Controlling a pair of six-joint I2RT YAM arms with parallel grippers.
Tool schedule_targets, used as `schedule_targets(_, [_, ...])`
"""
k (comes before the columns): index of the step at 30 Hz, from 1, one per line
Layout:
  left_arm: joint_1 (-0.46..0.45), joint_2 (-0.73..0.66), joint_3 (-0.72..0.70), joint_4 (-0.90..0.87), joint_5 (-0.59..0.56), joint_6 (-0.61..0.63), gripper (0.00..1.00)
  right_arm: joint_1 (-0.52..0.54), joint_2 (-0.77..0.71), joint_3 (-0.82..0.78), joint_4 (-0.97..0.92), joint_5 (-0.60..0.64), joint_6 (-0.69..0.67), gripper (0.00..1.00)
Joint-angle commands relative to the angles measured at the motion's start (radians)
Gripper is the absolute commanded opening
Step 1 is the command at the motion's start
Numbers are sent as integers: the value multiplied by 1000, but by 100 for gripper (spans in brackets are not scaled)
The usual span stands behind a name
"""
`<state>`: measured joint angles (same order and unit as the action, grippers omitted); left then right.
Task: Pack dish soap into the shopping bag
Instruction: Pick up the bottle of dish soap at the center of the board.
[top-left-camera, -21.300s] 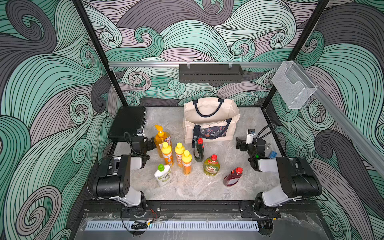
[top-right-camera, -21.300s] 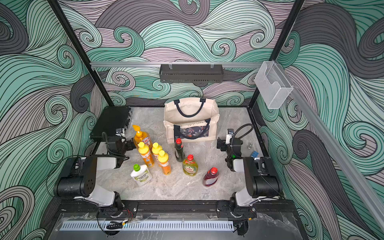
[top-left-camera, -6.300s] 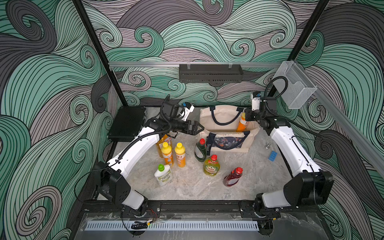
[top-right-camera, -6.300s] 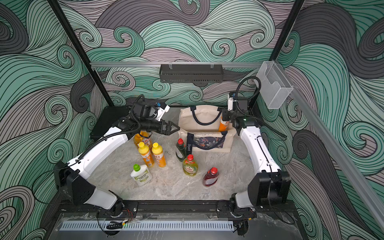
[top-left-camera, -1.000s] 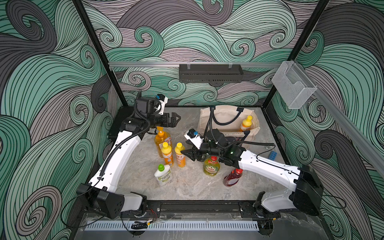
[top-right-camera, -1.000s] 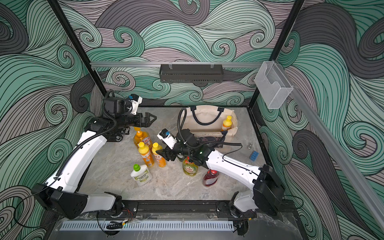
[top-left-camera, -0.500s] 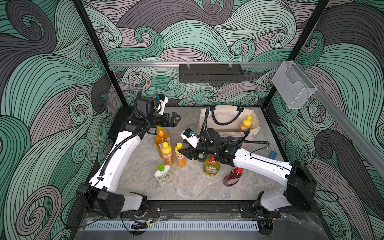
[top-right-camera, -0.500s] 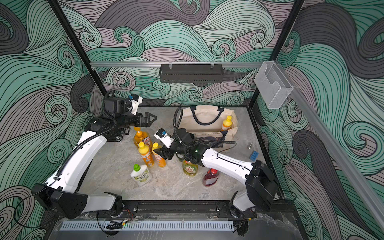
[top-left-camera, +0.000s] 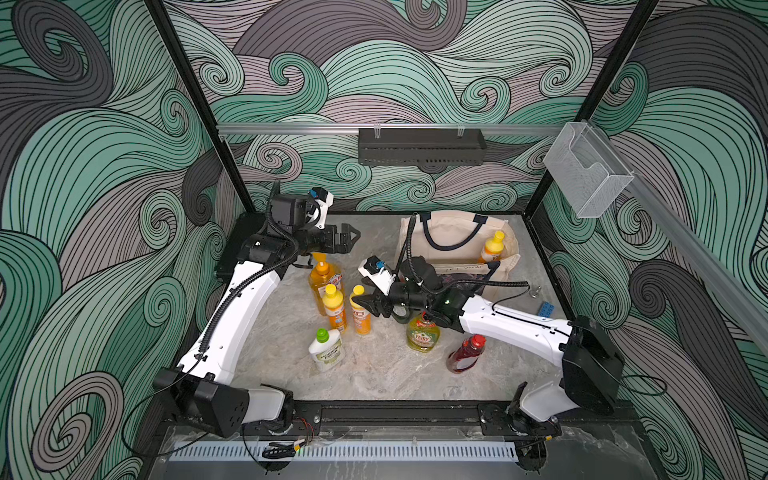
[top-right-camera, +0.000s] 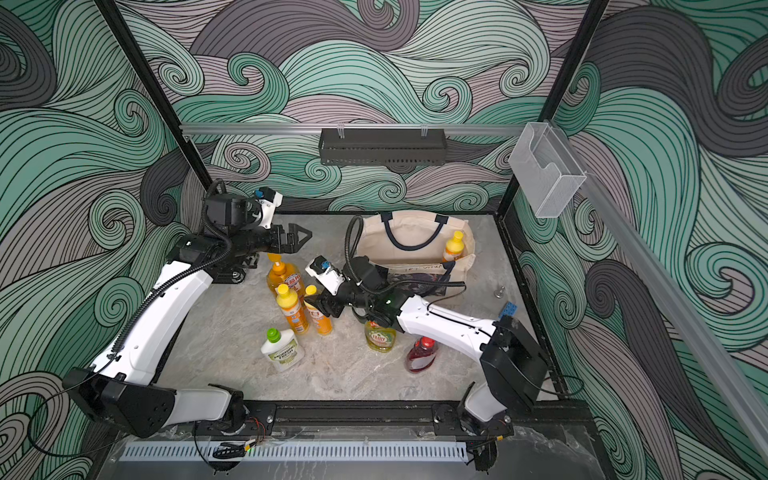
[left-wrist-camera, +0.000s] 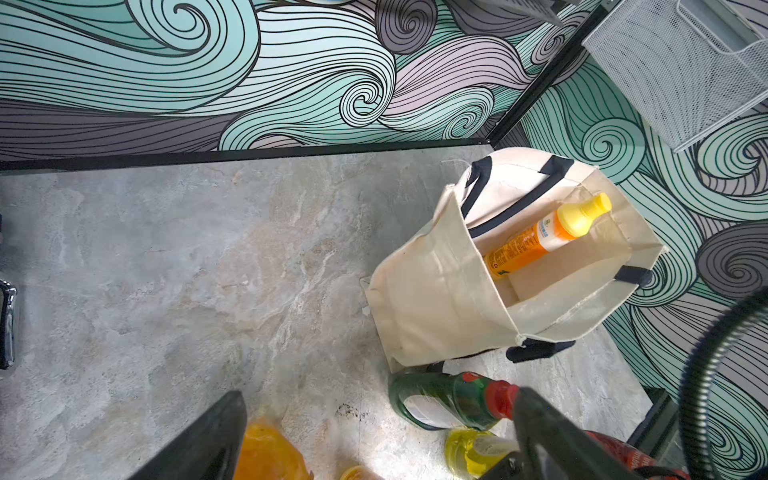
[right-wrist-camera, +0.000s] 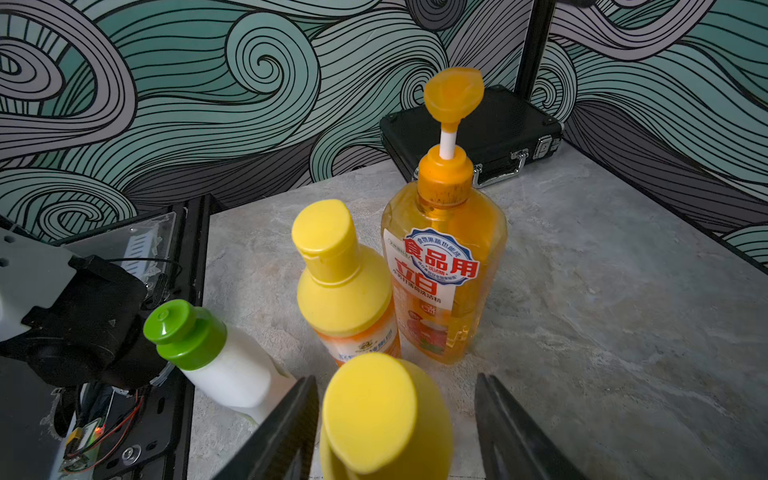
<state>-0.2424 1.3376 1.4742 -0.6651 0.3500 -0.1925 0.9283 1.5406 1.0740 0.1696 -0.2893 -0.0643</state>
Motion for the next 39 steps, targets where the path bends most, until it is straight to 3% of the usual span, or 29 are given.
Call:
schedule_targets(1, [8,2,-4,18,20,-7,98,6,12,23,28,-4,1,61])
schedule_targets(10, [7,2,-5,19,27,-6,99,15,24,26,16,6,-8,55])
schedule_targets(14, [8,5,-2,17,32,-7,99,34,24,35,-22,46,-47,45])
schedule_targets(21, [7,7,-4,19,35,-6,99,43,15,26,-7,62,-48,39])
schedule_targets(29, [8,10,-5,19,47,-7,99,43,6,27,-20,89,-54,15])
schedule_targets(35, [8,10,-4,21,50,-3,99,44,-20,26,-44,123,-59,2])
schedule_targets(39, [7,10,-6,24,56,-5,99,43,-56,28,-79,168,-77,0])
